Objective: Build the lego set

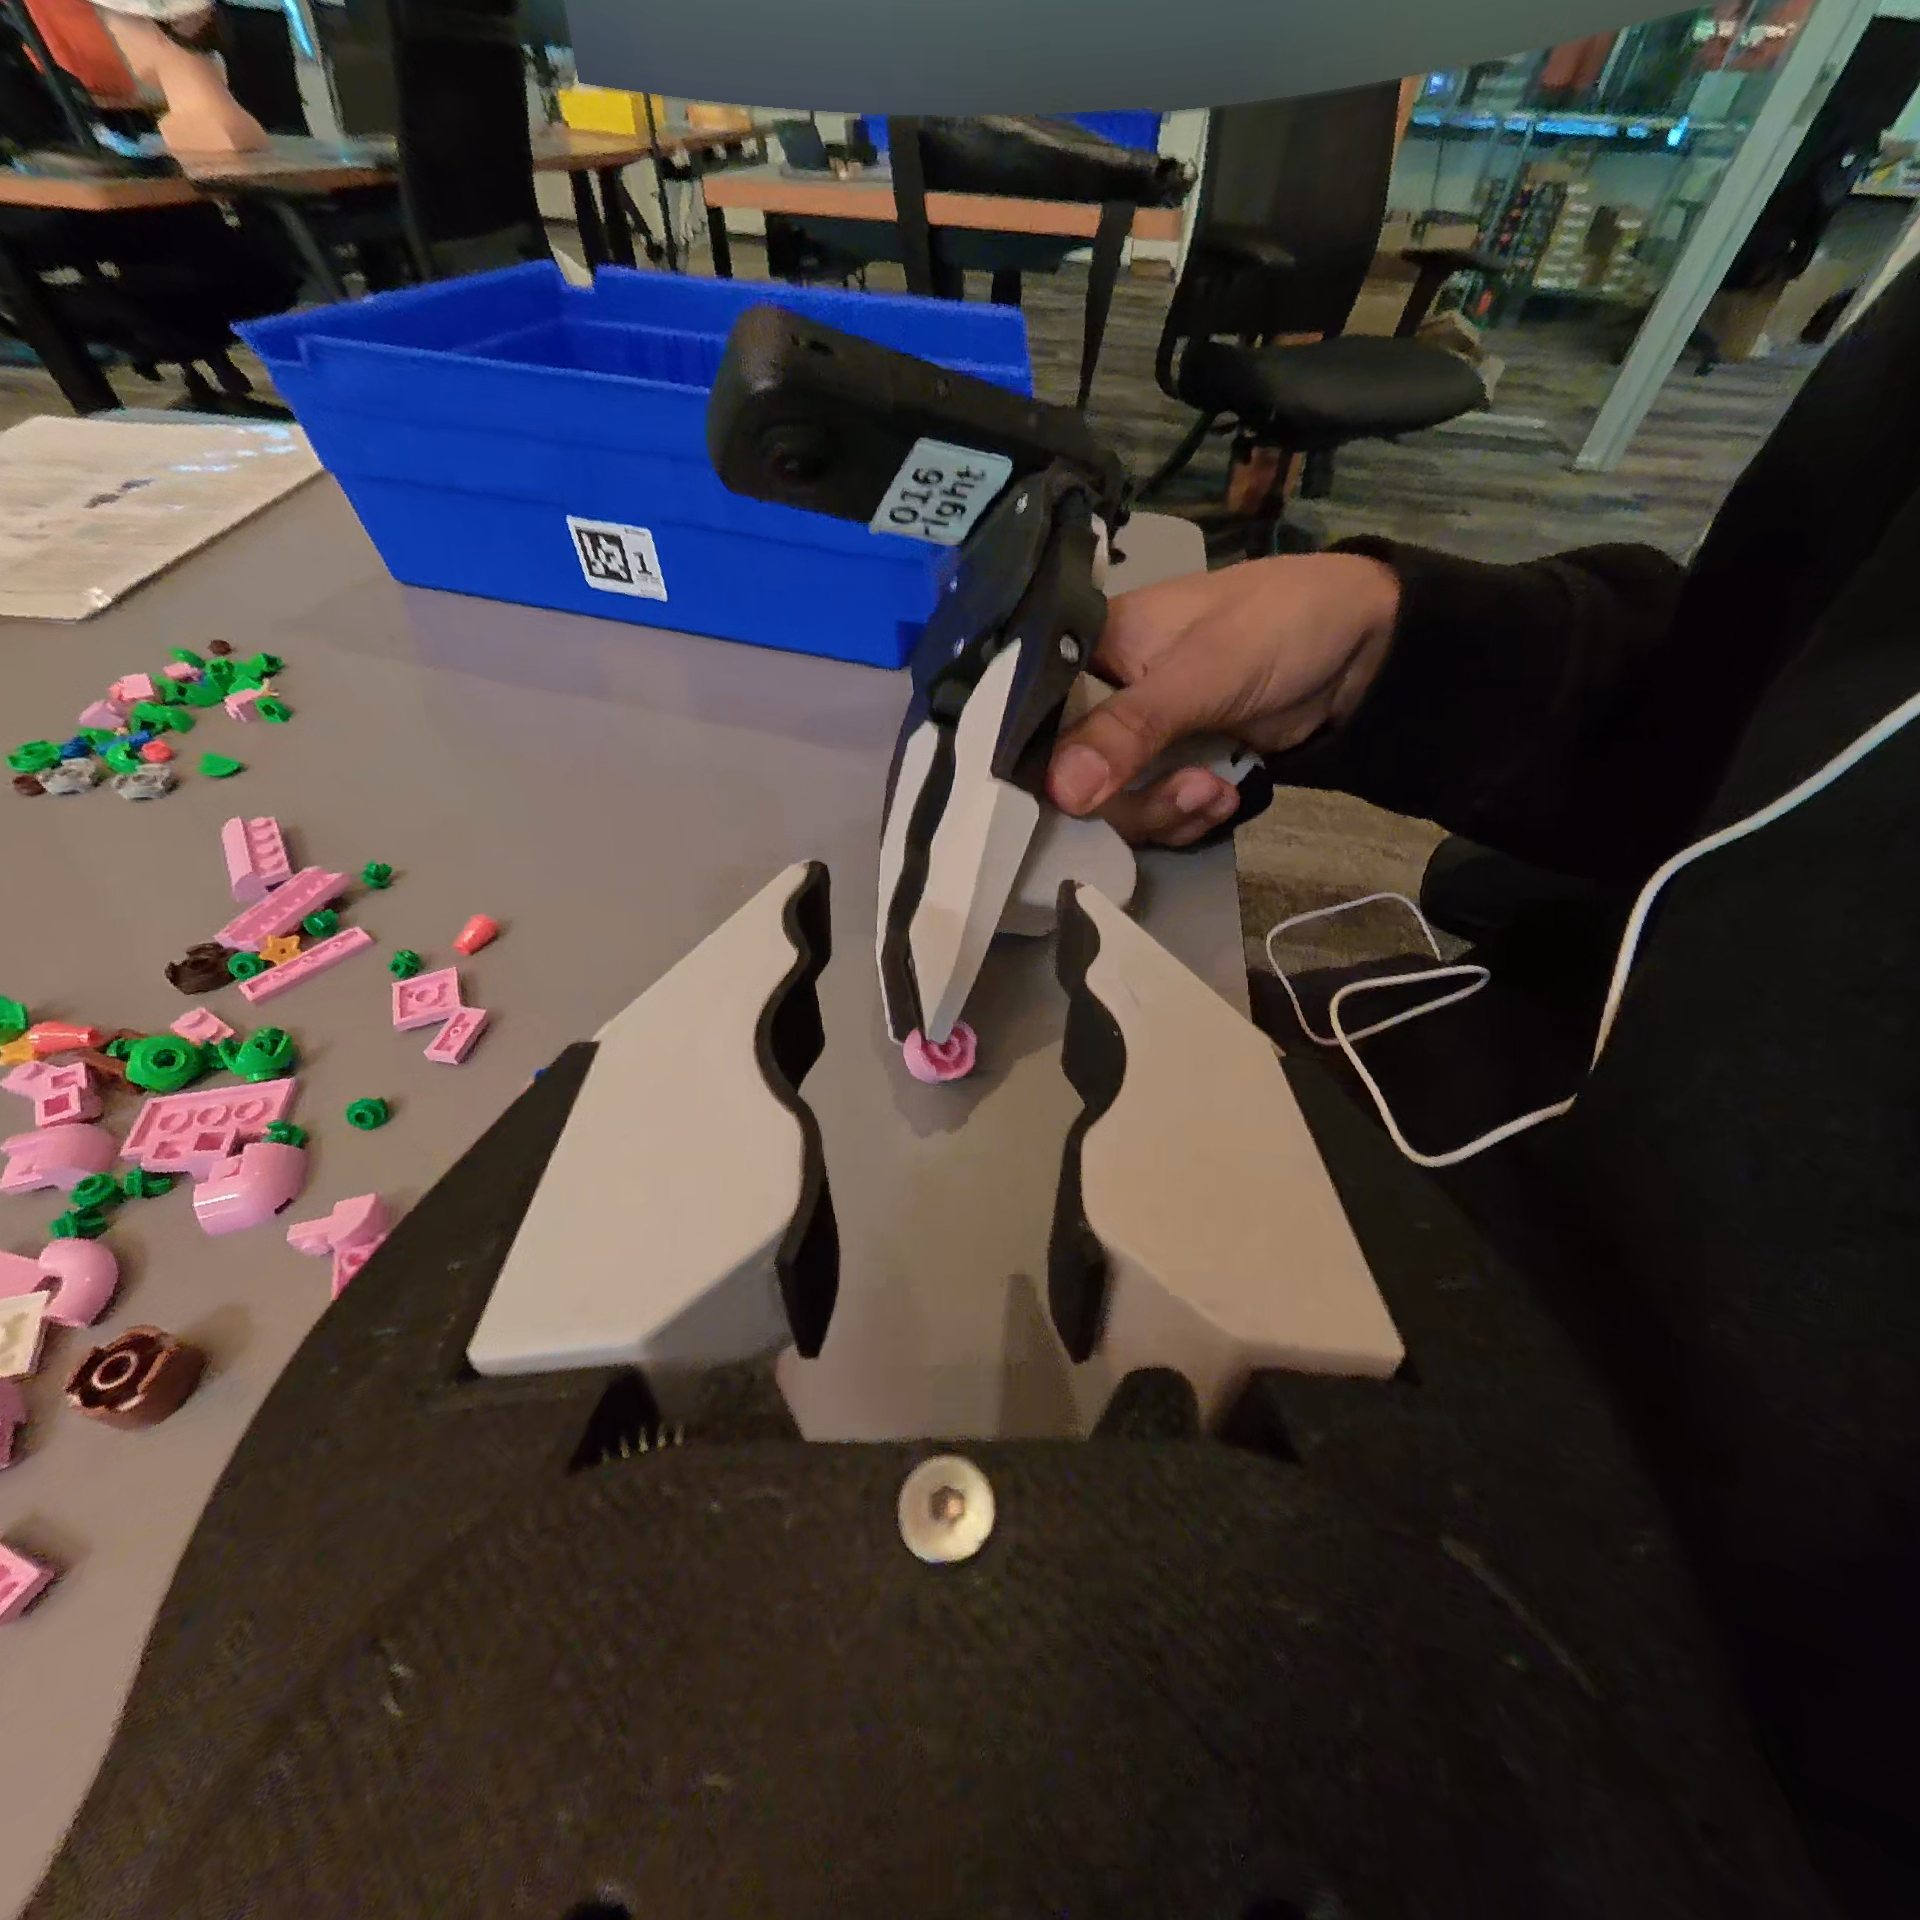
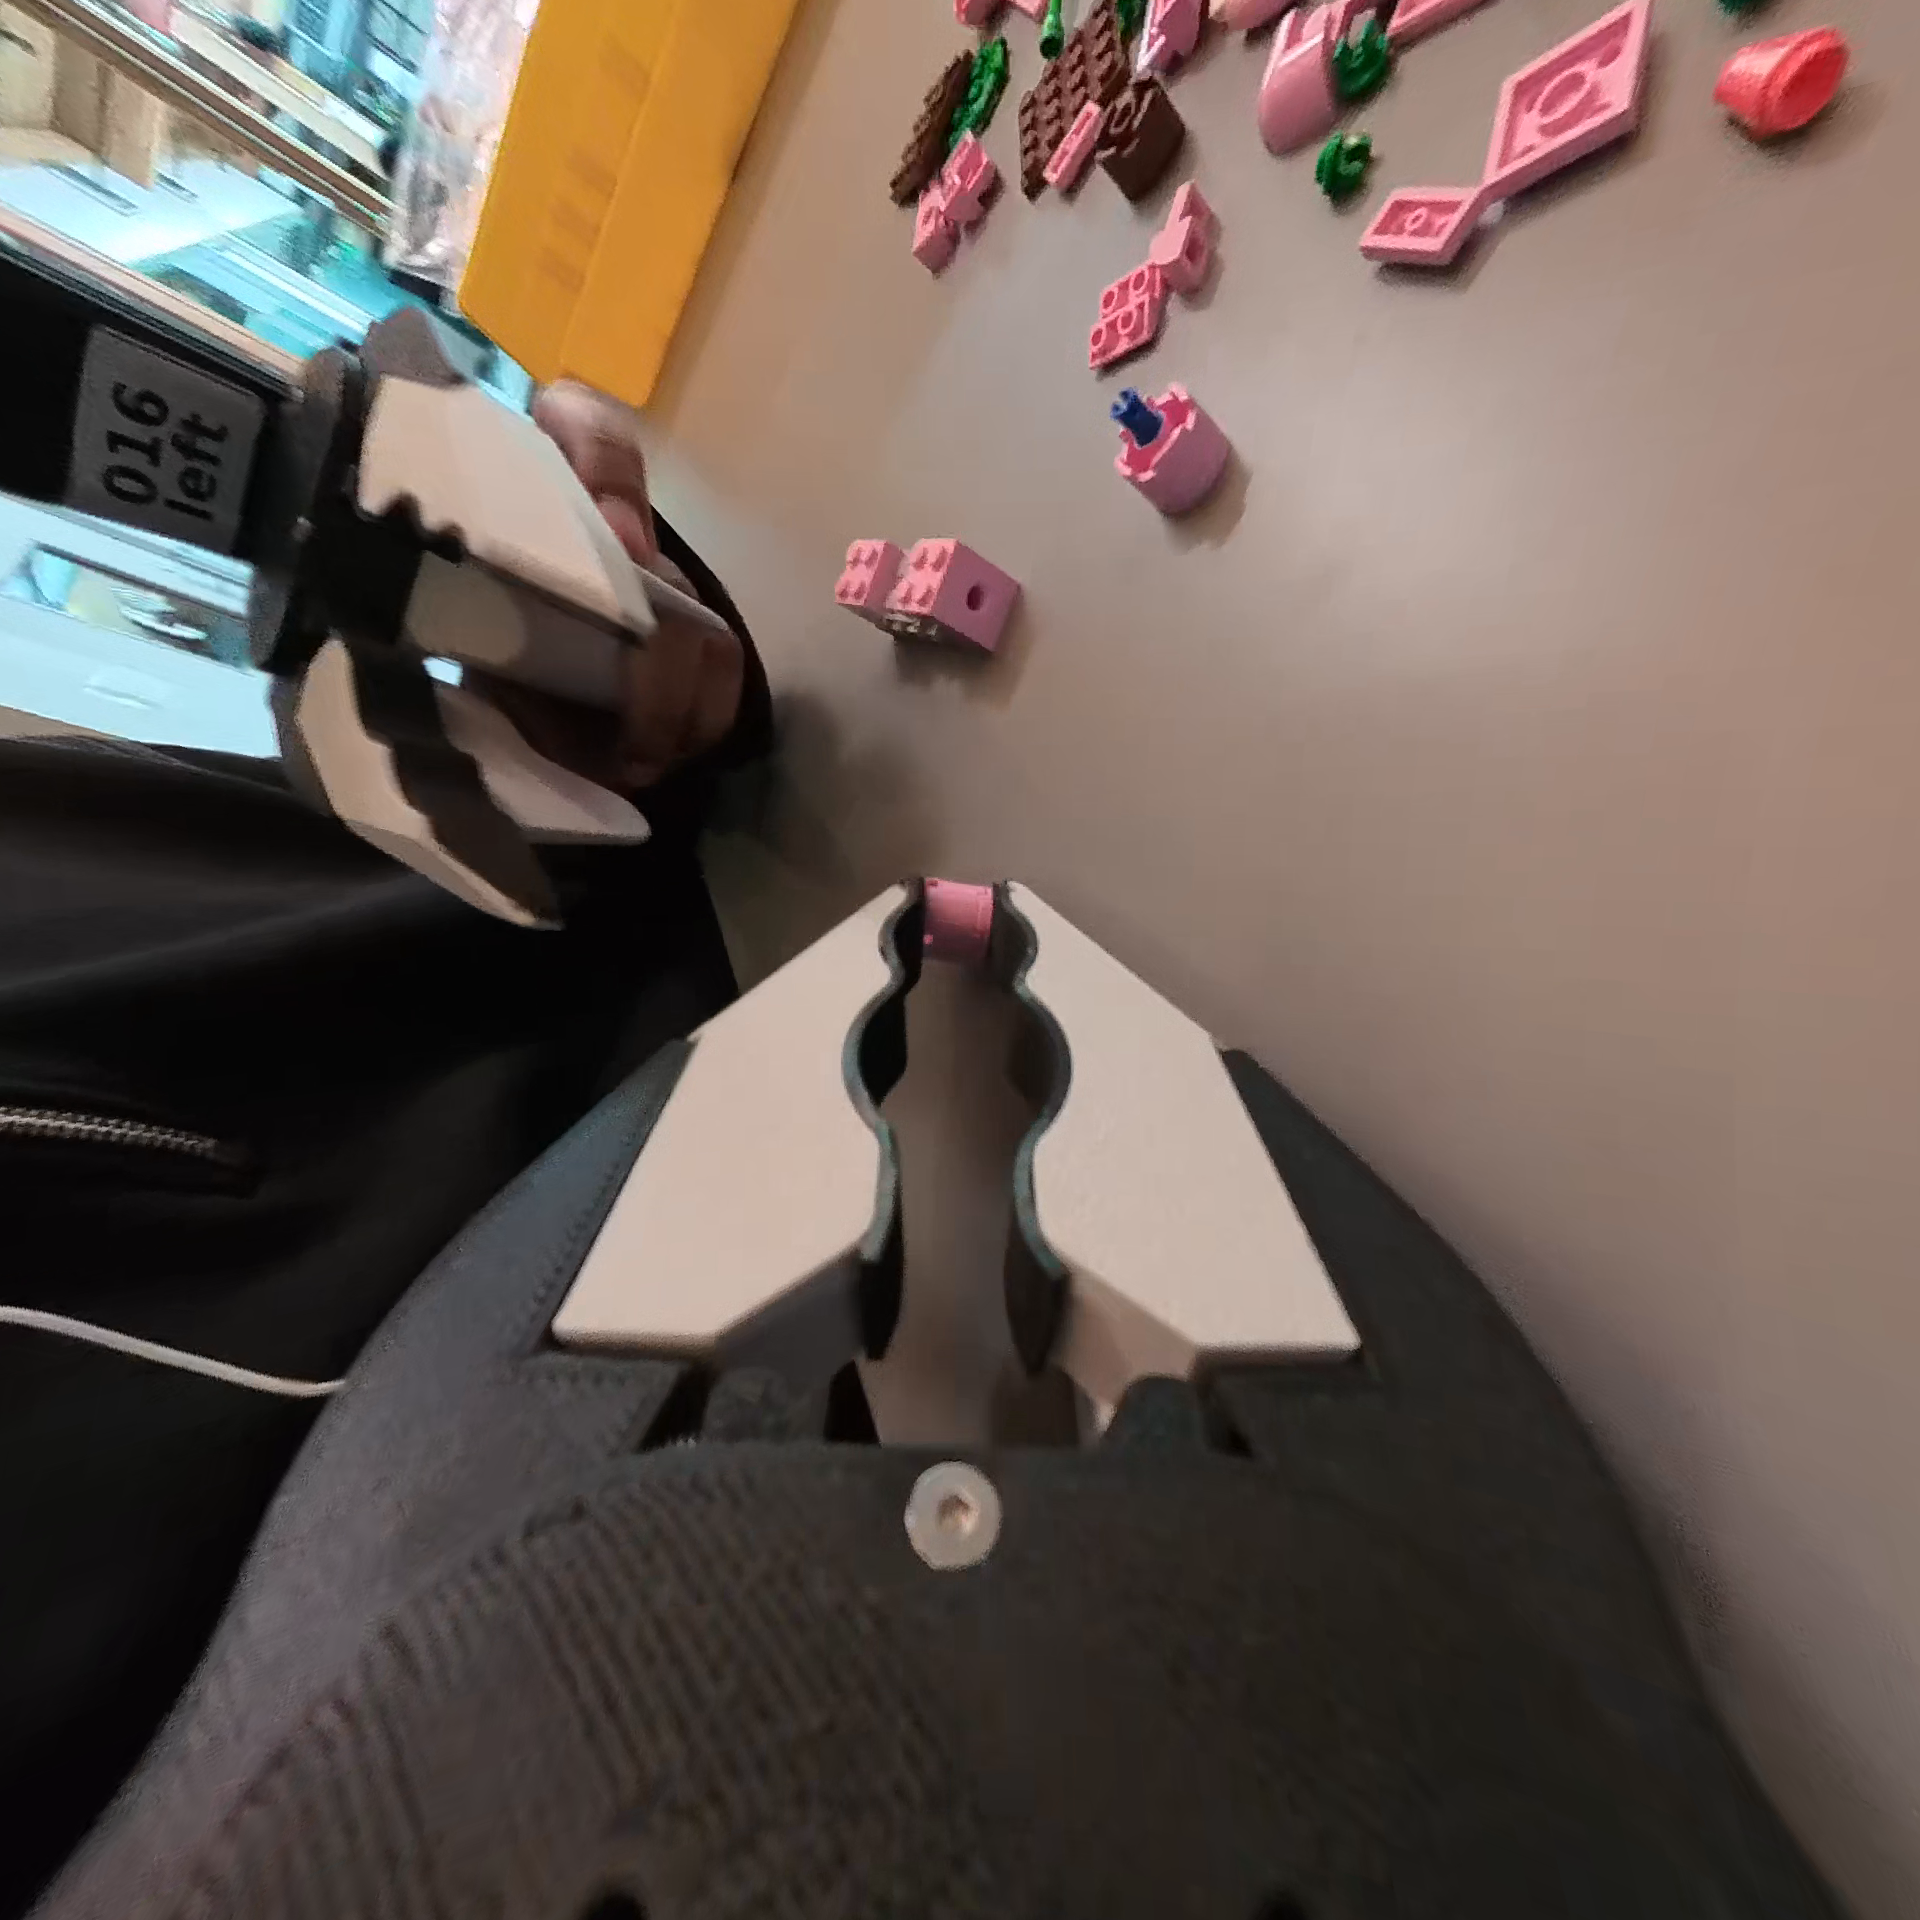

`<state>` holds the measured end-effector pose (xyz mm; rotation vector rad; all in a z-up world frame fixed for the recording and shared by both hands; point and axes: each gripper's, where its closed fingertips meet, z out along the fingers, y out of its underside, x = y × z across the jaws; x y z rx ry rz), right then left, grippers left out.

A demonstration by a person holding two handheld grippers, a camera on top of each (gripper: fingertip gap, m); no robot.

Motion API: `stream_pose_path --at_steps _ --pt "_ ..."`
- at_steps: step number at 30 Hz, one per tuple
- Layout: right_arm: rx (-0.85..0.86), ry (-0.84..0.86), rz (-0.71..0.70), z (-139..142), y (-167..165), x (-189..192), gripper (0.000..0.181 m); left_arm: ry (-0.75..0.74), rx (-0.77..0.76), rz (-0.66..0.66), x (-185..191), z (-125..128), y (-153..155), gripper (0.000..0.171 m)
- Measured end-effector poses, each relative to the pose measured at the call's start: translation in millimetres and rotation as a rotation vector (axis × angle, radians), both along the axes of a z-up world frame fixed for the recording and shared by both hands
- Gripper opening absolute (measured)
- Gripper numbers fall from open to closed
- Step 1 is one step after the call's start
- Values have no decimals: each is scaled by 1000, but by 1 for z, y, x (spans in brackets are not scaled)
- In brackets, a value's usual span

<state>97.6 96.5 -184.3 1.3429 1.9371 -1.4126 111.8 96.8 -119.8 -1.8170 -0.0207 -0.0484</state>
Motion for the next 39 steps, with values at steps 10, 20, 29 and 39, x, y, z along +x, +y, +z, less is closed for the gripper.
stream_pose_path --at_steps 10,20,29,39 --pt "-367 -60 20 42 -15 4 11 104 -120 -11 3 -17 3 24" --pt "-429 -51 -2 50 -13 0 16 130 -145 17 -1 -21 4 15" --pt "-2 235 -95 27 12 -19 35 4 -287 15 -6 -43 5 14" --pt "-64 299 -174 40 29 -29 31 -96 -498 0 -1 -75 3 14"
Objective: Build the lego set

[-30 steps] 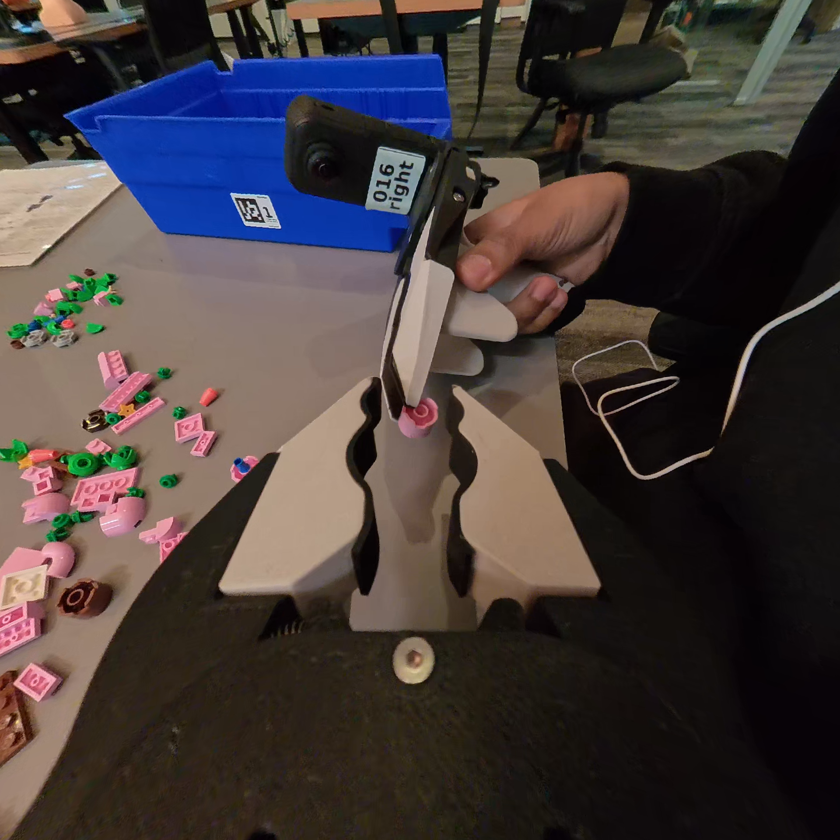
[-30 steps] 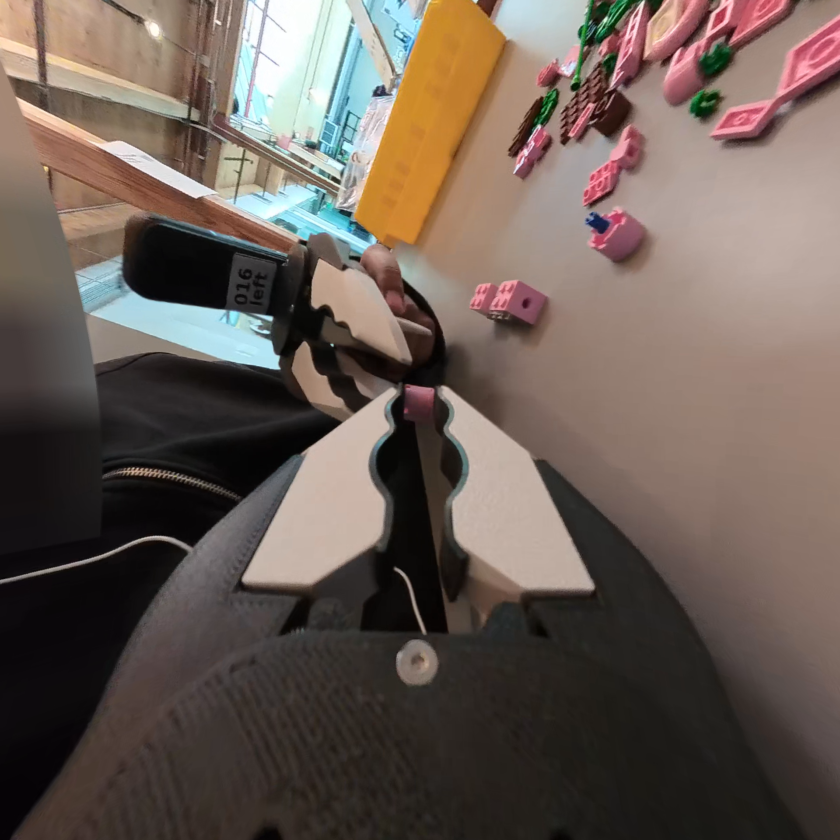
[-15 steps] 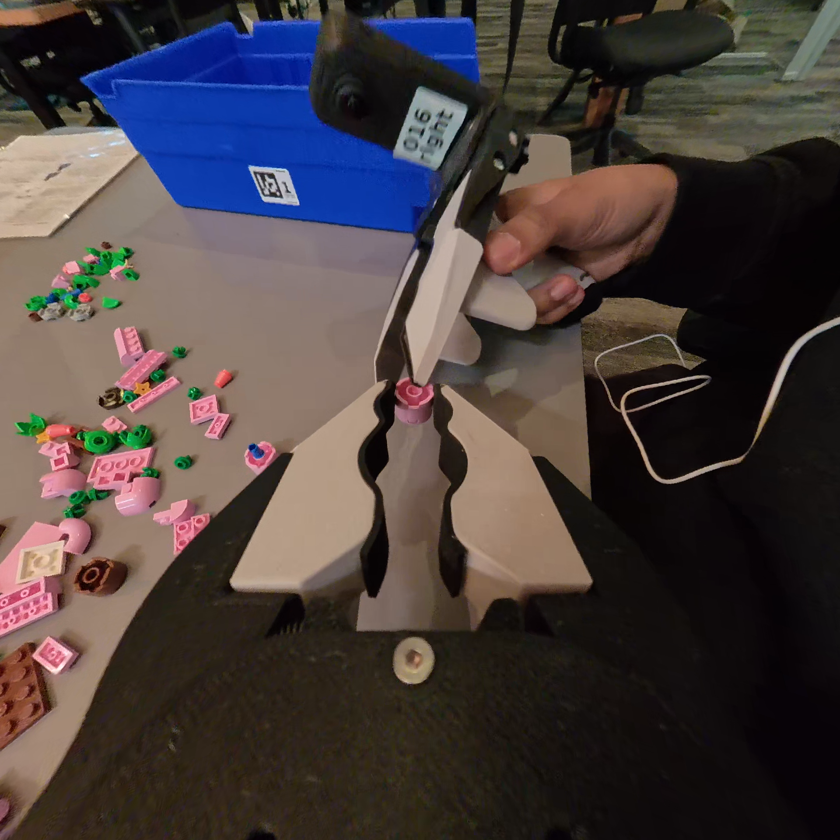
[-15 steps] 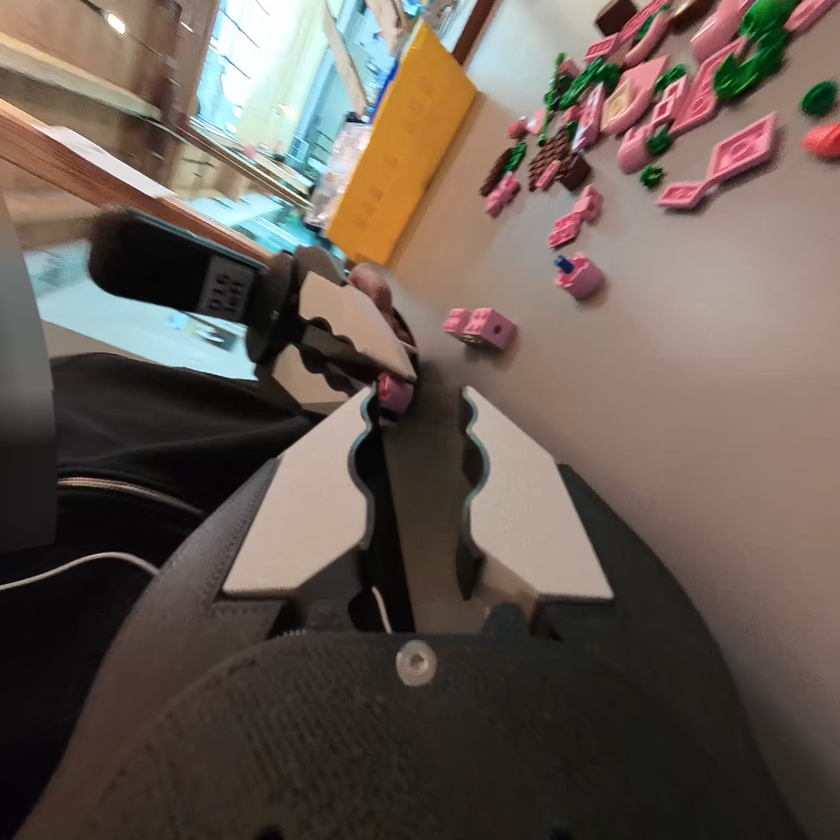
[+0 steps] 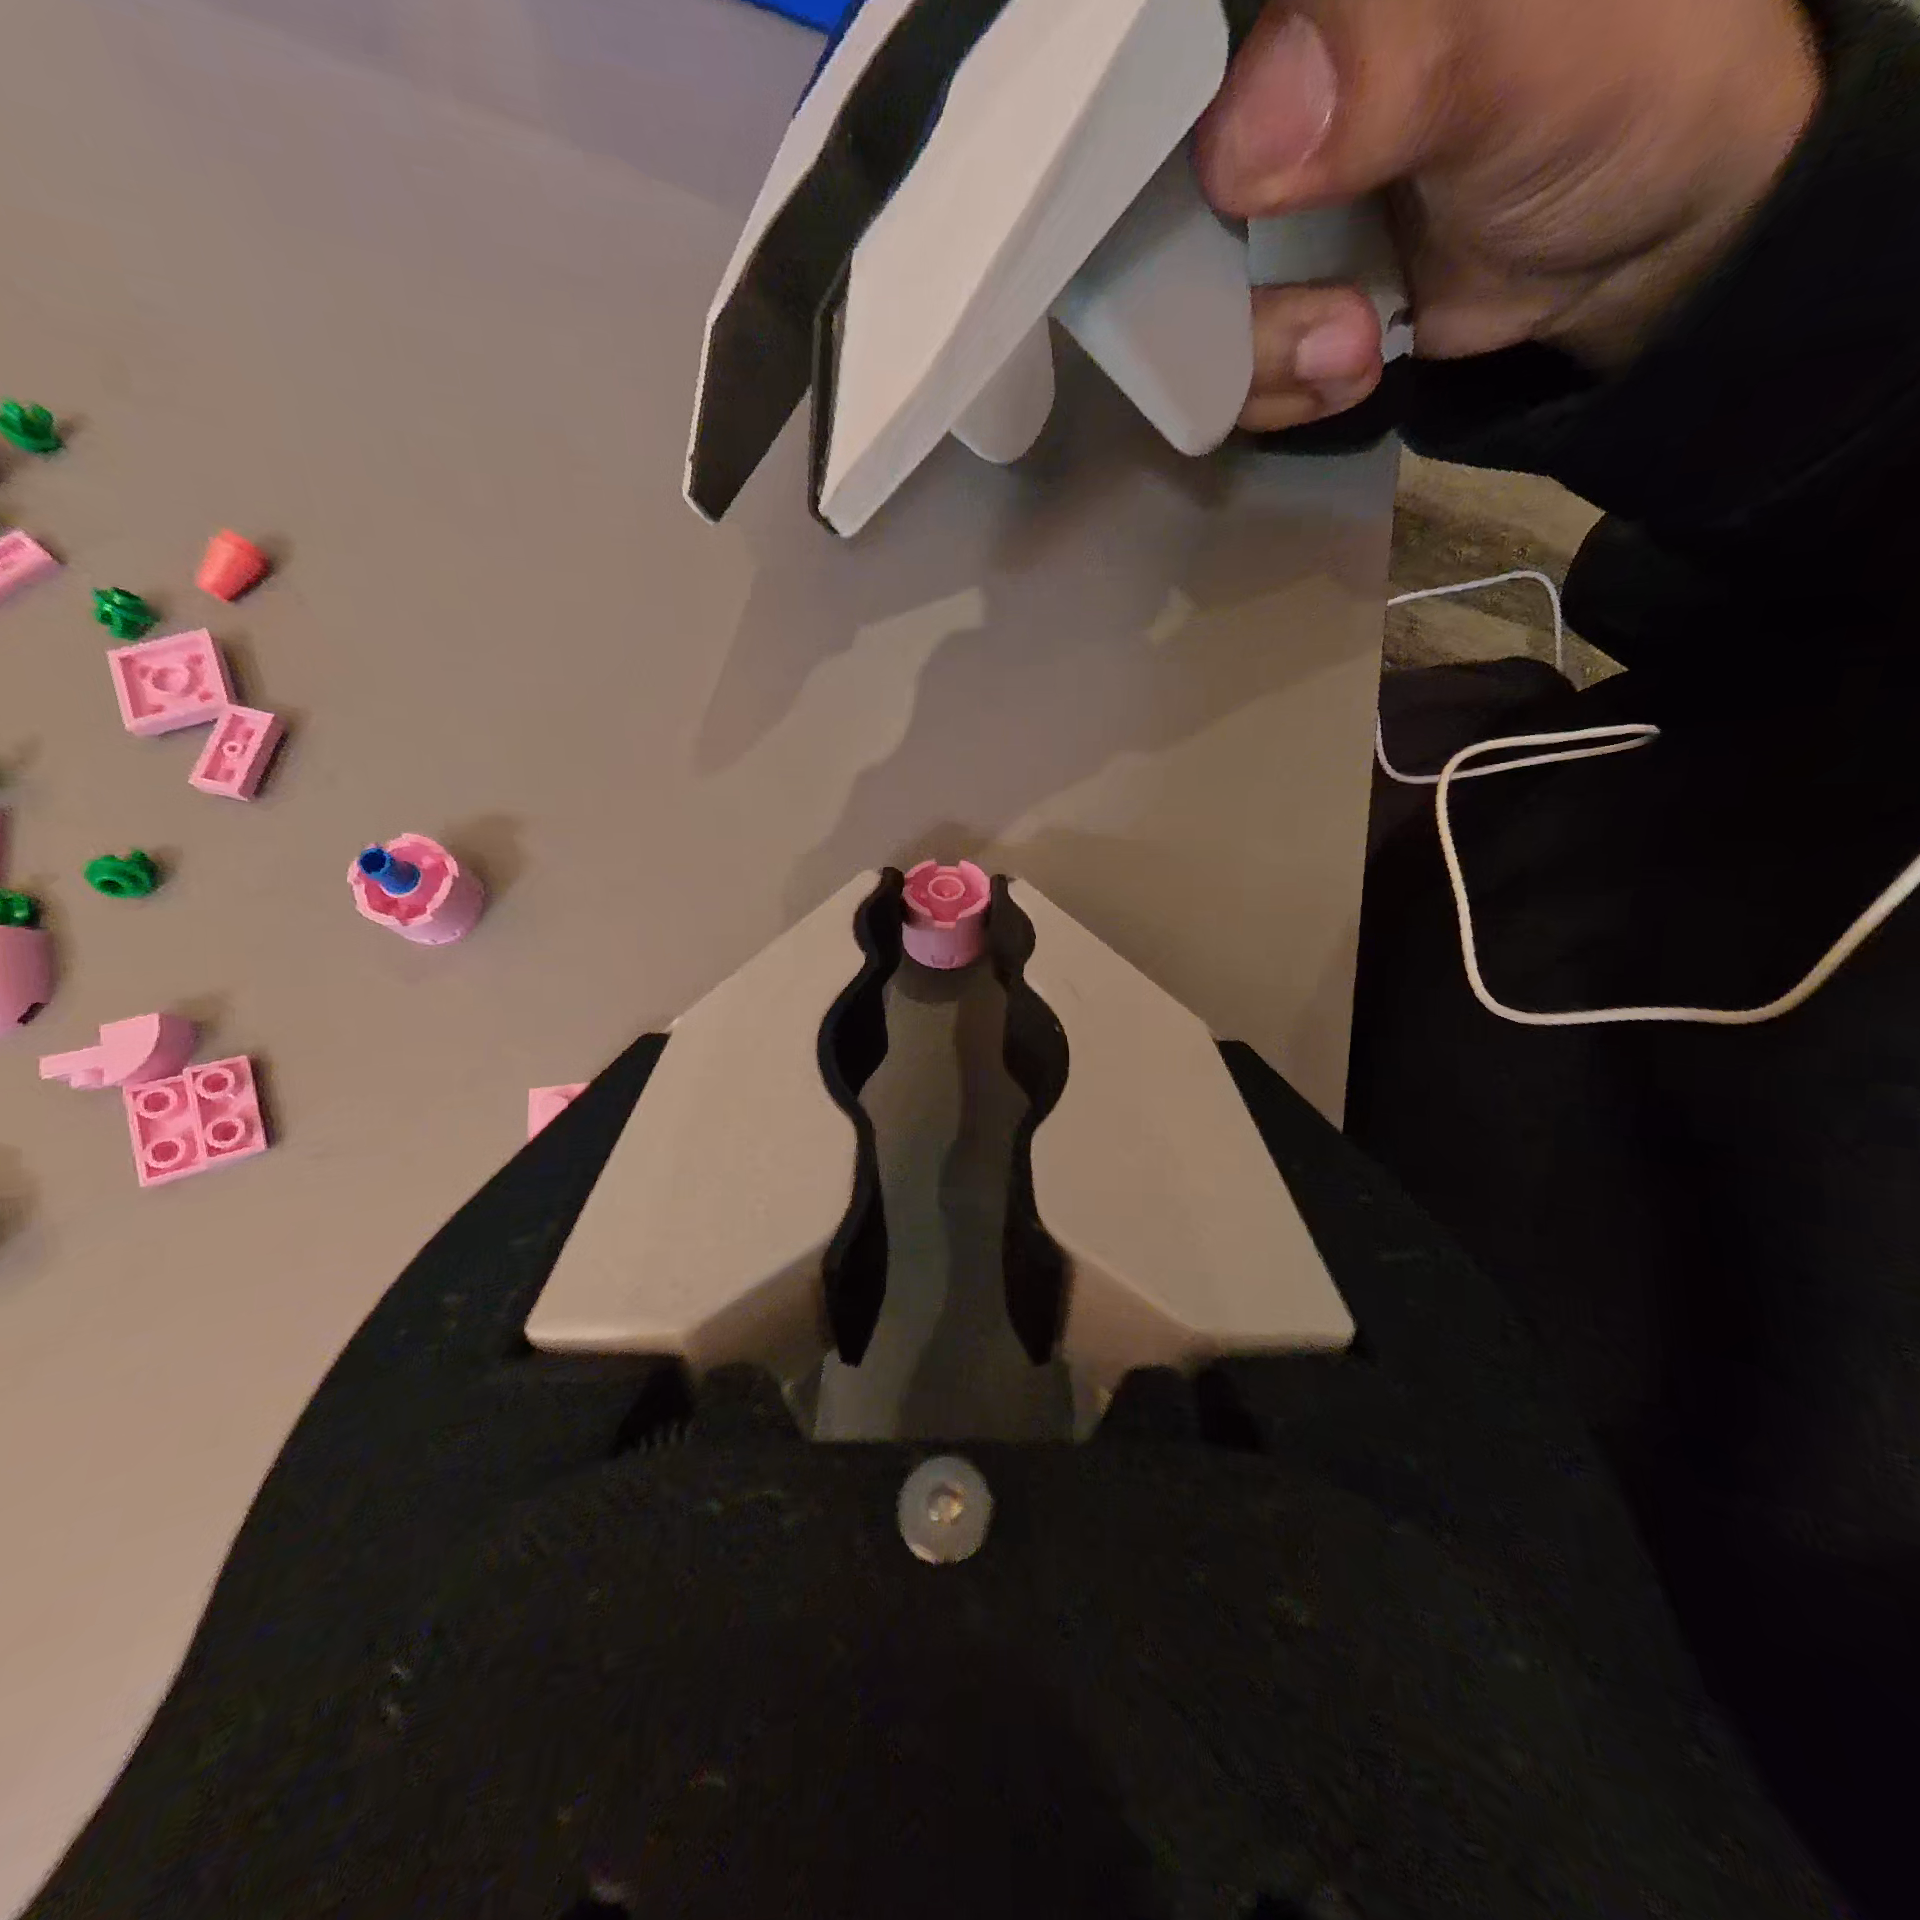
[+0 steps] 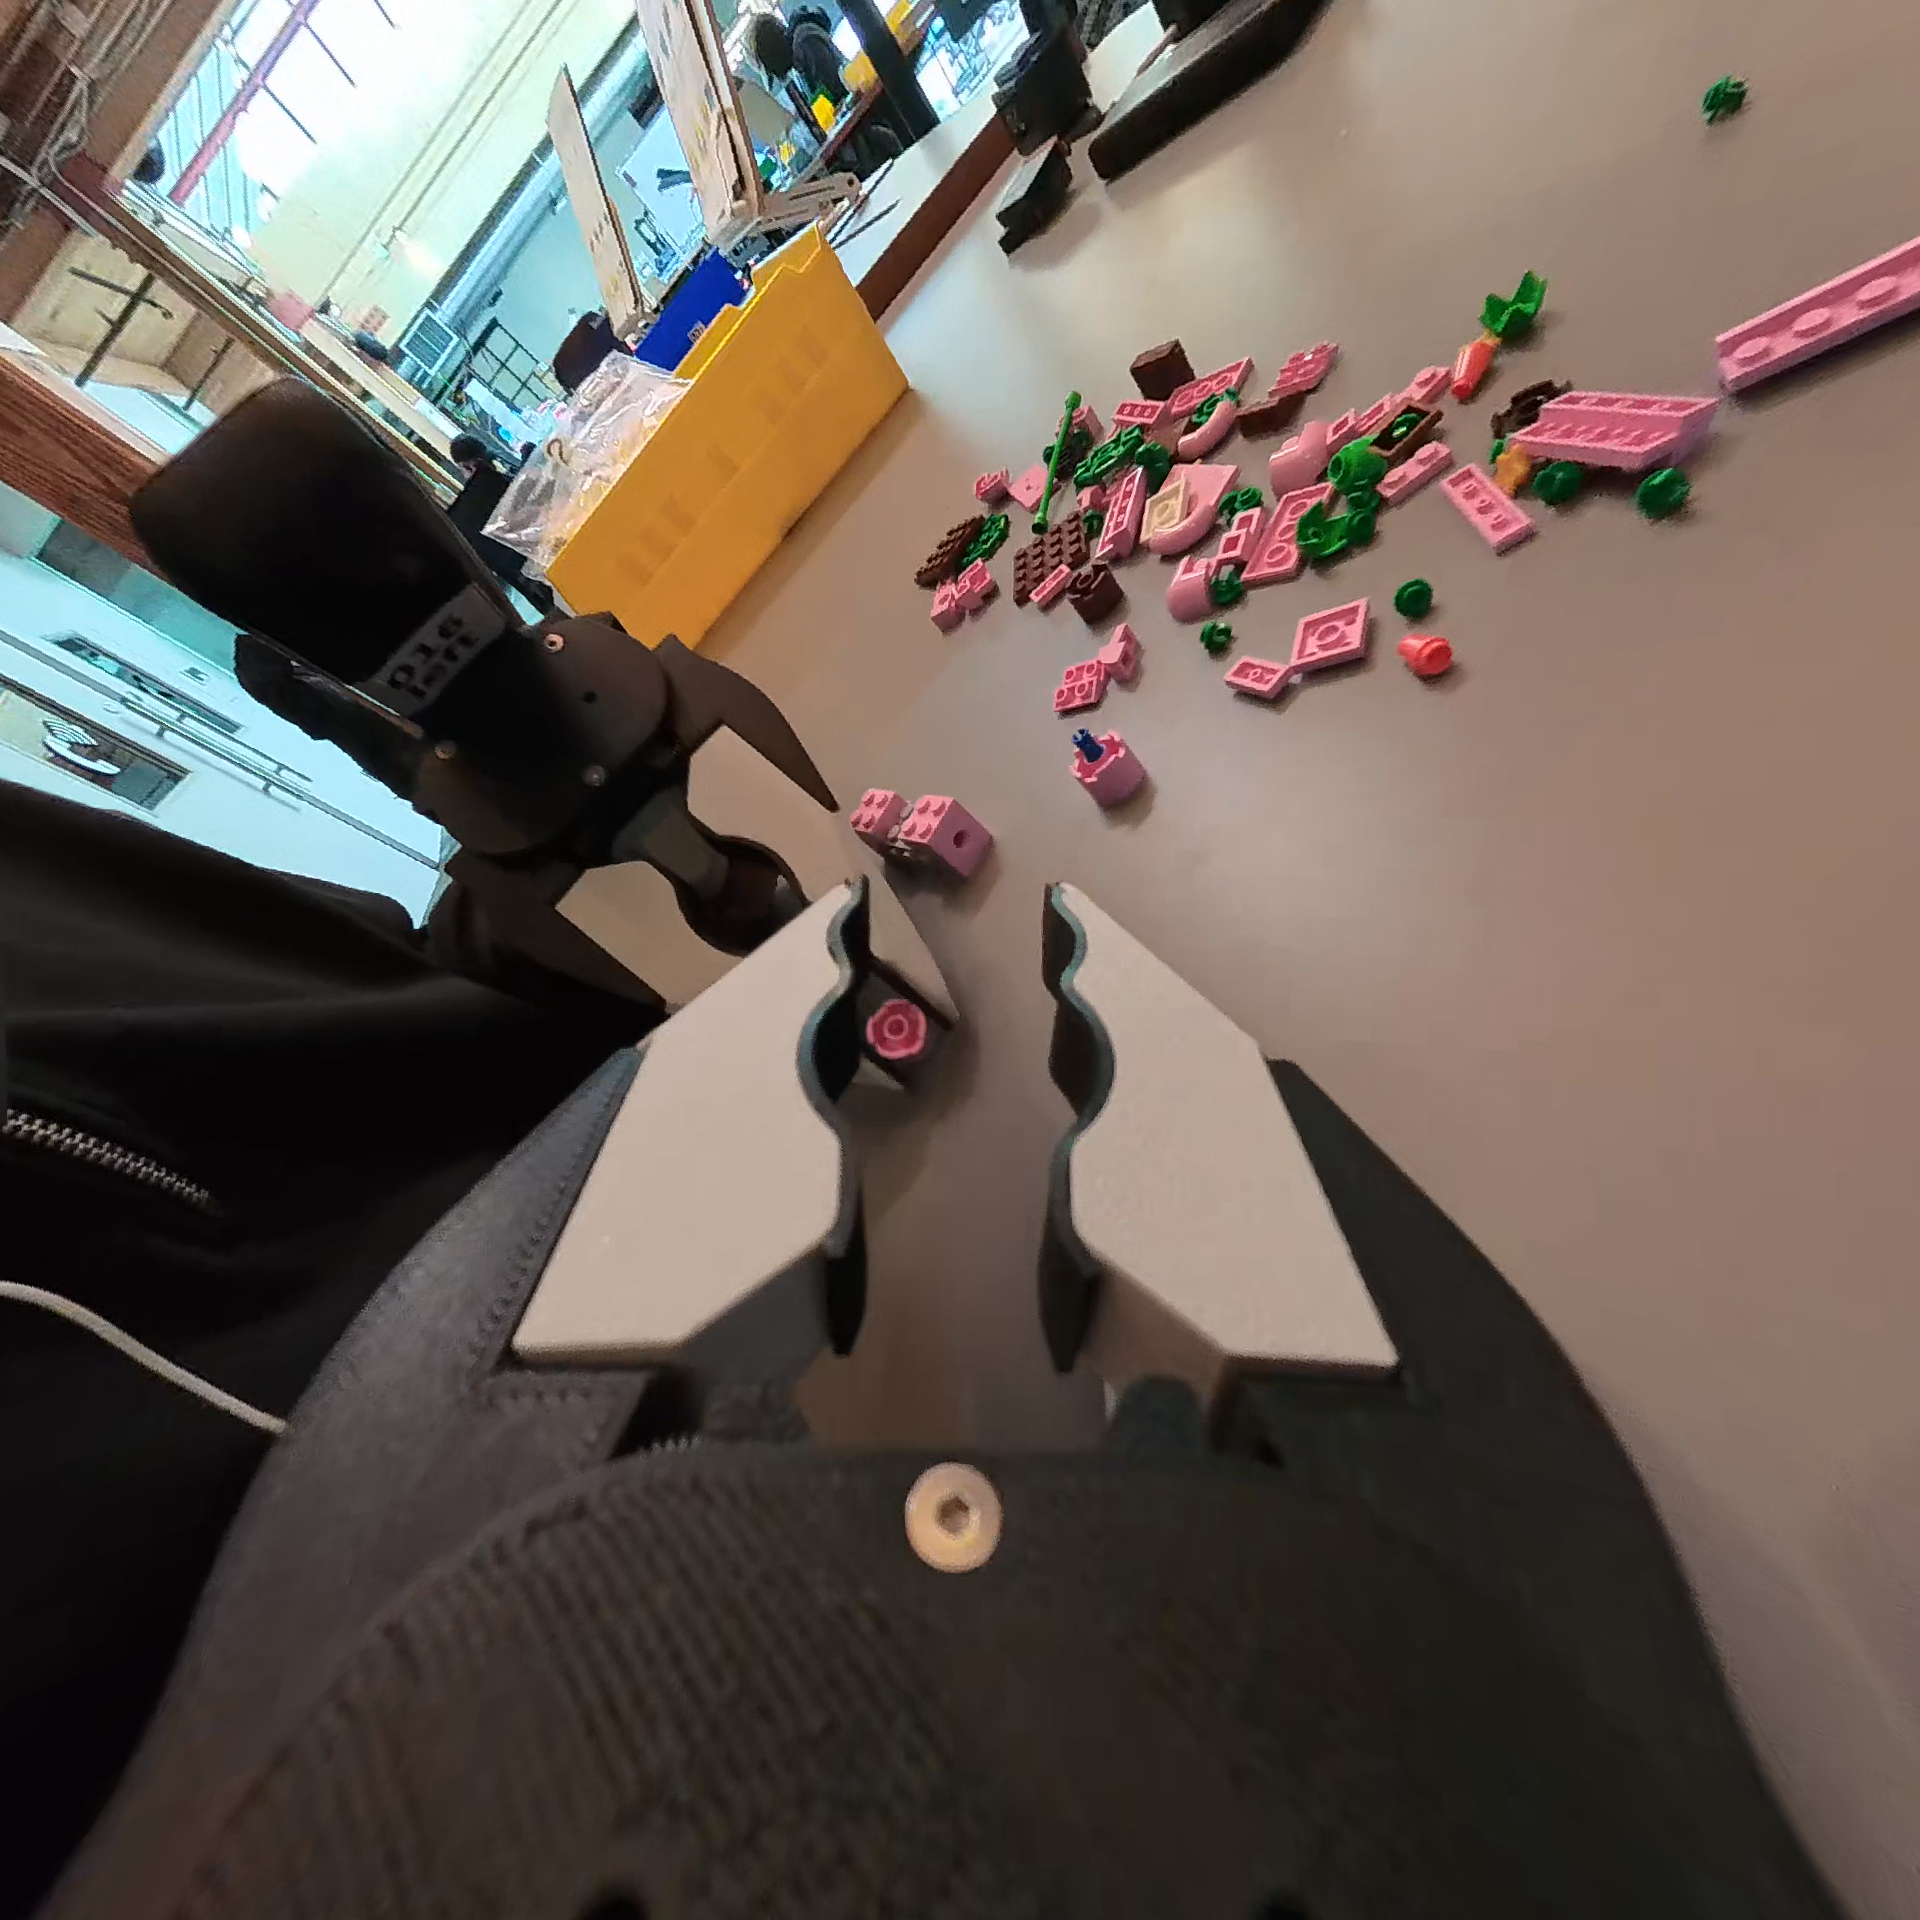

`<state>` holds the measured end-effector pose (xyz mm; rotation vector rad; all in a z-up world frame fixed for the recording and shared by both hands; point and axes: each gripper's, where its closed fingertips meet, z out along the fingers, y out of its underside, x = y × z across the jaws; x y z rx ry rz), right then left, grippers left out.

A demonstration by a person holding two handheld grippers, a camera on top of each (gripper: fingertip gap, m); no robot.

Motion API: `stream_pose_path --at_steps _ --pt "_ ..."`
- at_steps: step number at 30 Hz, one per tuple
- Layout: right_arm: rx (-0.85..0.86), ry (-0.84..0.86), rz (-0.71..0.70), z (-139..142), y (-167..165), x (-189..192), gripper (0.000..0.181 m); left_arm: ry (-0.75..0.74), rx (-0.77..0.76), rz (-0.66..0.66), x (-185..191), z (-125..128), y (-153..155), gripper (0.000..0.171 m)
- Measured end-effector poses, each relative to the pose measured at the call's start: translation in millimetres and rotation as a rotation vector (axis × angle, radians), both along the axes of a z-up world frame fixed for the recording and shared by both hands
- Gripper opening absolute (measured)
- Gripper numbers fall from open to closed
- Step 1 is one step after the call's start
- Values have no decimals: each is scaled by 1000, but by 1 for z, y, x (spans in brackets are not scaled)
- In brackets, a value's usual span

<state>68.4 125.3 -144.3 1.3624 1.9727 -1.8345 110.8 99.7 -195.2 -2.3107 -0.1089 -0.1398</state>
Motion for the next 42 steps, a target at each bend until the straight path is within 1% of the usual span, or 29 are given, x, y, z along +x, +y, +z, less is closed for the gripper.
stream_pose_path --at_steps 7,17,22,29,33,36,42 --pt "3 -18 27 -3 -4 1 27 10 -18 -11 1 -3 -2 15" --pt "32 -36 27 -7 -5 -2 27 35 -20 -7 1 -3 -13 21" --pt "53 -42 27 -10 -7 -4 27 33 -18 4 -1 -3 -18 21" --pt "106 21 5 -7 -7 -13 29 -6 6 7 -1 1 -19 24" --pt "214 72 -33 -11 0 -21 29 -36 11 14 -2 1 -19 30" --pt "283 102 -59 -14 4 -24 30 -39 16 17 -3 2 -19 31" --pt "307 145 -99 -11 10 -29 30 -14 -3 5 -1 -1 -19 30"
